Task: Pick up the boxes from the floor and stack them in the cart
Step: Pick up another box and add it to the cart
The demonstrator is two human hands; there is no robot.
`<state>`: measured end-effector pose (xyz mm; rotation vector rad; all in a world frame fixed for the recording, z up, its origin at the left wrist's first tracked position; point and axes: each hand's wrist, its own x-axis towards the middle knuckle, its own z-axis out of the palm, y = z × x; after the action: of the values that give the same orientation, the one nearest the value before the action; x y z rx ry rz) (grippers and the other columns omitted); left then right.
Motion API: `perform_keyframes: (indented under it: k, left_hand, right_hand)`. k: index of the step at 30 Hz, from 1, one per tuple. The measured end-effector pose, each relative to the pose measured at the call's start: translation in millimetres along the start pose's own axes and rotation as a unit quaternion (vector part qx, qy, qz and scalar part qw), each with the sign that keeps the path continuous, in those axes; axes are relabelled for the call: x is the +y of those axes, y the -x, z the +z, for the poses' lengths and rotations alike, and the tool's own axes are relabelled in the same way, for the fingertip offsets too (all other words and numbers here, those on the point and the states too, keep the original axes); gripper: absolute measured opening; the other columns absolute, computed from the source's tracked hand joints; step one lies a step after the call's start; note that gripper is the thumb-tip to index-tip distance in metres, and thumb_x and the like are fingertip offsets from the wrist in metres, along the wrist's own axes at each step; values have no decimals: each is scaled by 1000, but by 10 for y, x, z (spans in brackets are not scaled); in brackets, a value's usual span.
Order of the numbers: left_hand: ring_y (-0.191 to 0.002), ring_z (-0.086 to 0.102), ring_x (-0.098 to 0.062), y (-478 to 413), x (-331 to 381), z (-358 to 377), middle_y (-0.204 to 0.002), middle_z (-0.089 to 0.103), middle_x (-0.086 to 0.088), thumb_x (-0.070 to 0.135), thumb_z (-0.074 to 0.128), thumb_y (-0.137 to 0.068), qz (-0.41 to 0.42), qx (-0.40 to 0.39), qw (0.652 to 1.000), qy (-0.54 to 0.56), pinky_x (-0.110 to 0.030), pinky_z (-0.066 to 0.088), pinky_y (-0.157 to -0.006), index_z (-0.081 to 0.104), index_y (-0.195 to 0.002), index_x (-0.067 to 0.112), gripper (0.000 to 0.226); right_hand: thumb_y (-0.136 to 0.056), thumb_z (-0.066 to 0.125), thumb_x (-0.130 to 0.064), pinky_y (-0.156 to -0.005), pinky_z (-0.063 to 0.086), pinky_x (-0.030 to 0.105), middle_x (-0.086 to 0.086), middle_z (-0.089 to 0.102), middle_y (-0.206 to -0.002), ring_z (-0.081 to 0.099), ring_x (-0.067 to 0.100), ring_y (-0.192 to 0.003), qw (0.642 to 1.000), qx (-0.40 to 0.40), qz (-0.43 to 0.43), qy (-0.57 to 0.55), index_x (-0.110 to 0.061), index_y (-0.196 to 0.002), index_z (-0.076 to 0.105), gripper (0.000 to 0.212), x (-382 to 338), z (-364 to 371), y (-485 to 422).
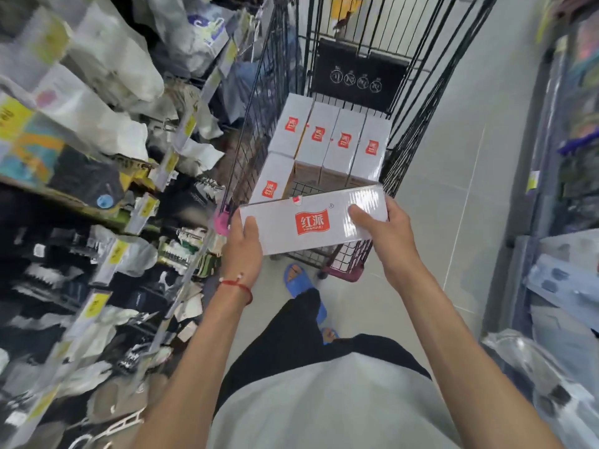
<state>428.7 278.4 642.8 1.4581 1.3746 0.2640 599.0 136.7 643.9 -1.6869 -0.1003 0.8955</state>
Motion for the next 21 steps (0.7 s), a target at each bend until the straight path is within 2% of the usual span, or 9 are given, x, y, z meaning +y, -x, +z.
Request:
perform_keyframes:
  k: [3,4,6,9,11,14,17,19,21]
  left_hand:
    - [-123,51,-24,-251,67,46,-133,51,4,41,31,-105,-35,10,999,8,-32,39,-105,38,-151,26,49]
    - [-121,49,-17,-337,95,65,-129,47,7,34,31,-107,-41,10,999,8,-26,35,-97,37,-152,24,46]
    - [-118,44,-9,-495,133,106,-130,43,11,27,30,-109,-54,7,998,13,-21,30,-95,35,-153,21,45]
    - [-124,49,-20,-666,102,175,-143,49,2,32,30,-108,-86,9,996,5,-29,35,-101,34,-154,26,46]
    - [-112,52,-23,-734,83,237,-138,53,-6,33,29,-108,-119,14,993,0,-30,36,-93,34,-153,26,46]
    - [-100,53,-30,-805,113,377,-125,58,-18,31,29,-108,-170,39,984,25,-35,41,-90,40,-148,18,43]
    - [-118,51,-29,-894,112,549,-137,50,-8,29,29,-108,-207,77,974,58,-33,38,-102,34,-153,22,45]
    - [-140,38,-28,-922,109,681,-158,35,-7,31,29,-108,-241,110,961,77,-35,27,-115,27,-157,24,49]
    - [-148,29,-23,-935,109,820,-163,27,-3,32,29,-109,-277,140,946,94,-31,20,-119,25,-158,22,50]
  right_hand:
    - [-94,75,-28,-86,61,30,-5,74,-122,72,13,-108,998,-24,27,46,-25,-138,56,48,-115,74,-330]
    - [-94,76,-27,-88,60,28,-6,73,-122,71,12,-109,998,-27,31,57,-25,-139,55,49,-159,97,-448]
    - [-93,76,-25,-82,56,19,-7,72,-122,70,9,-108,996,-37,39,72,-24,-139,55,50,-242,153,-689]
    - [-93,75,-20,-78,54,15,-6,73,-120,70,10,-107,992,-54,66,97,-21,-133,59,43,-361,233,-998]
    - [-93,75,-19,-78,55,17,-4,75,-118,72,13,-106,987,-68,79,125,-19,-130,61,40,-412,281,-1212]
    - [-94,74,-17,-64,54,10,-9,74,-107,72,8,-97,978,-102,87,157,-23,-118,61,29,-469,353,-1530]
    - [-95,72,-15,-57,52,8,-11,71,-104,71,-2,-83,967,-139,98,191,-18,-124,53,36,-516,442,-1831]
    - [-96,71,-13,-56,52,9,-5,70,-110,70,2,-87,953,-175,106,222,-15,-129,49,40,-515,485,-2036]
    - [-96,72,-13,-55,53,11,0,69,-118,70,8,-92,940,-203,120,249,-13,-134,45,46,-513,520,-2223]
